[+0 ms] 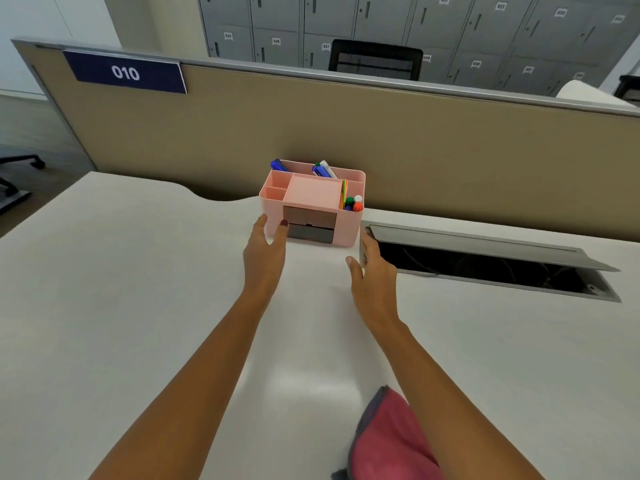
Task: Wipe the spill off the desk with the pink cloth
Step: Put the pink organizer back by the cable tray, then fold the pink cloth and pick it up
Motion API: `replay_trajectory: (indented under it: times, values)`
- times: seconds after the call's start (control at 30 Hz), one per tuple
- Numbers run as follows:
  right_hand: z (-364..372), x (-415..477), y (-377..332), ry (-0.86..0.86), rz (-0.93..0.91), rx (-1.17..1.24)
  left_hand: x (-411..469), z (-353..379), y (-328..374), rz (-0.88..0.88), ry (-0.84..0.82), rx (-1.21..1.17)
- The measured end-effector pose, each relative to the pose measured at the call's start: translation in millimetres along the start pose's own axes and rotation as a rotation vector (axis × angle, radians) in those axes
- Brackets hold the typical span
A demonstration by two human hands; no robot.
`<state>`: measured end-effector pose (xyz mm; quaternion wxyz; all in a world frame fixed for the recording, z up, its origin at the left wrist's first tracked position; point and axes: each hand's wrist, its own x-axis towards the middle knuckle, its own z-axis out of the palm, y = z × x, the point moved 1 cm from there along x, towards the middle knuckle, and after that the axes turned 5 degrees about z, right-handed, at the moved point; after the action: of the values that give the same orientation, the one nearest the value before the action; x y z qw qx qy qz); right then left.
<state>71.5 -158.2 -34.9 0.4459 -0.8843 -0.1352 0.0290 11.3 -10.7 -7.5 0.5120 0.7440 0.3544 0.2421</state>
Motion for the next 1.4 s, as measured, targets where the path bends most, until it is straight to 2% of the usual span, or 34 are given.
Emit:
replay_trajectory:
  times: [0.13, 0.23, 0.33, 0.57, 0.73, 1.0, 1.1, 1.23, 1.4]
  values:
    - [-30.2, -39.7, -1.9, 0.052, -0.067, 0.002, -43.5, -4.3, 5.5, -0.051, -0.045, 0.06]
    - [-54.6, -71.6, 6.1, 0.123, -0.138, 0.019, -88.1, -11.4, 10.2, -0.014, -0.139, 0.077]
    - [-76.8, -101.9, 20.7, 0.152, -0.122, 0.024, -132.9, -21.0, 6.8, -0.018, -0.205, 0.04]
    - [-117.6, -172.1, 69.8, 0.238, 0.116, -0.029, -208.6, -22.5, -11.3, -0.084, -0.283, 0.141]
    - [-135.2, -210.5, 90.7, 0.333, 0.351, -0.086, -234.3, -9.5, -14.9, -0.12, -0.422, 0.215]
    - [-151.1, -246.5, 104.5, 0.321, 0.711, -0.008, -249.3, 3.7, -15.6, -0.178, -0.435, 0.178]
    - [-152.3, -249.5, 109.9, 0.254, 0.808, 0.053, -252.8, 4.8, -20.9, -0.214, -0.438, 0.153]
    - [-158.1, -245.4, 107.5, 0.113, 0.829, 0.136, -246.7, 4.0, -26.3, -0.288, -0.419, 0.156]
    - [-160.3, -243.4, 102.6, 0.029, 0.733, 0.229, -237.3, 1.2, -23.1, -0.463, -0.508, -0.062]
